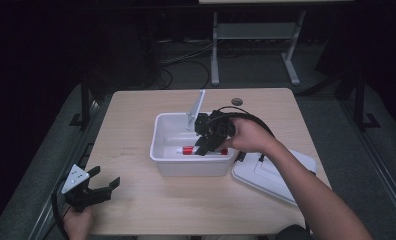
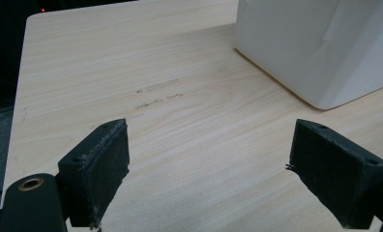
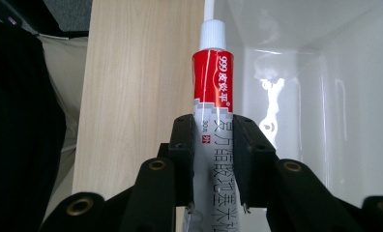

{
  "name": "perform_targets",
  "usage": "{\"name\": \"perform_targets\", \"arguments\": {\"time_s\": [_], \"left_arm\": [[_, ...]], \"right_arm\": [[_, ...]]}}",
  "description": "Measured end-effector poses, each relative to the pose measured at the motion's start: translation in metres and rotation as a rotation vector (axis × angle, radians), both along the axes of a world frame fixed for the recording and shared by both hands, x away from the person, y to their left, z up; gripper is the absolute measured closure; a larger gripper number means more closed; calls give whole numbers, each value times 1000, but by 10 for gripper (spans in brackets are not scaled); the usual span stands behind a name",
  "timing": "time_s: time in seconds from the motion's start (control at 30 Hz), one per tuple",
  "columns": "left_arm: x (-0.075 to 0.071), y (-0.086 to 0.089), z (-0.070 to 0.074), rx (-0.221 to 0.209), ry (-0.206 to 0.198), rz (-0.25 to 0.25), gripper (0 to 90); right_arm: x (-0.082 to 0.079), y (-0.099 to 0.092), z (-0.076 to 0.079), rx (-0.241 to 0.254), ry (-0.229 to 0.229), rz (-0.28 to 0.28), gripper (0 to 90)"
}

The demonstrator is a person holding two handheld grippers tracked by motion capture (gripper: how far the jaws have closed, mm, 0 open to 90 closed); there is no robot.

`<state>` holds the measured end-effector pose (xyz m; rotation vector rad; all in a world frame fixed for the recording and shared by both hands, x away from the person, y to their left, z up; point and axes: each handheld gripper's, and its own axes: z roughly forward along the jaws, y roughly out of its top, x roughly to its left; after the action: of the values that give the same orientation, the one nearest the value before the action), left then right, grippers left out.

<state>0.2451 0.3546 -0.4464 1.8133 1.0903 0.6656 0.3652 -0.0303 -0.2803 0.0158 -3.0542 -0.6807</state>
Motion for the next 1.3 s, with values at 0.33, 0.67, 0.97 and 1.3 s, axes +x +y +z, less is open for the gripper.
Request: {"name": "perform_targets", "arguments": {"time_s": [0.33, 0.67, 0.97, 1.3], "left_arm": [[0, 0, 0, 3, 0, -2, 134], [0, 0, 0, -6, -1, 3, 134], [0, 1, 0, -1, 0, 1, 134], [0, 2, 0, -1, -2, 2, 134]], "right_arm": [[15, 2, -2, -17, -3, -21, 713], [30, 4, -12, -23, 20, -48, 713], [40, 5, -20, -33, 28, -67, 712], [49, 6, -33, -30, 43, -77, 713]]}}
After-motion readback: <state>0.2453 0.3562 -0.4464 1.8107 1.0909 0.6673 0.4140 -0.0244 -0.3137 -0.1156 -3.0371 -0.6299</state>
